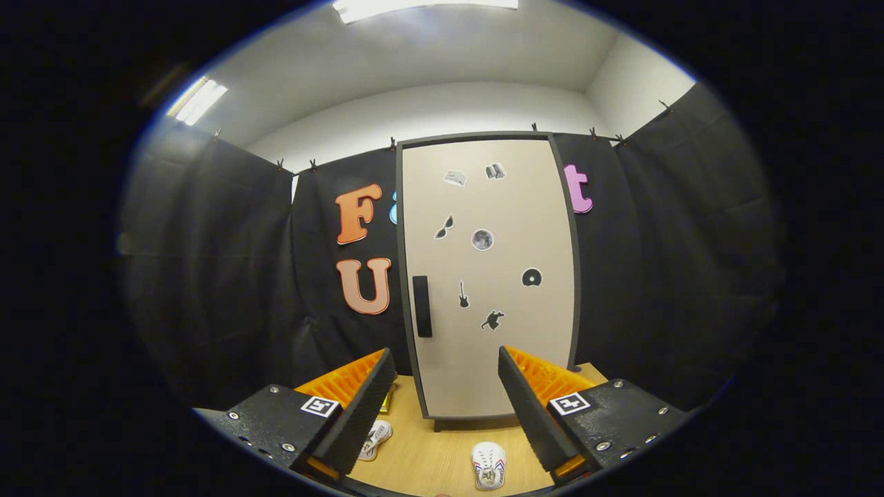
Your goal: Open the shoe cabinet door, grab the shoes and put them into the shoe cabinet, then close the shoe cabinet door.
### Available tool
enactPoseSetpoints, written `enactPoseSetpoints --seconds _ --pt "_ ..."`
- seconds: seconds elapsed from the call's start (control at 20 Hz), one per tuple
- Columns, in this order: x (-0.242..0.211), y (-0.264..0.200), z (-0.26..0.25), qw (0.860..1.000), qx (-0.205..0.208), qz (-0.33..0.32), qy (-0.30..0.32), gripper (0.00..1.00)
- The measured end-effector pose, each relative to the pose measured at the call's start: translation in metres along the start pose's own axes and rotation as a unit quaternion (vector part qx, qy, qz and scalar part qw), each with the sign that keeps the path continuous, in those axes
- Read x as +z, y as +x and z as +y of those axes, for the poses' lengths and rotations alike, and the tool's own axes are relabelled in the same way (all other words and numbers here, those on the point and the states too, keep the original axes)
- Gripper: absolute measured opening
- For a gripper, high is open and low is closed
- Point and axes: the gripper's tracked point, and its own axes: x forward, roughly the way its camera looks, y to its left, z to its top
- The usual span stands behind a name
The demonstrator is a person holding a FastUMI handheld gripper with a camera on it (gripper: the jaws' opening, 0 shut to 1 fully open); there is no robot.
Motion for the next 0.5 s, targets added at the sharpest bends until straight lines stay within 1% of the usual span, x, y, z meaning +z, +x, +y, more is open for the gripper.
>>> enactPoseSetpoints --seconds 0.1,0.3,0.5 --pt "0.0 0.027 0.011 1.0 0.014 -0.003 0.001 0.95" --pt "0.007 0.087 0.029 1.0 0.006 -0.023 0.003 0.95" --pt "-0.002 0.153 0.042 1.0 -0.021 -0.018 -0.004 0.95"
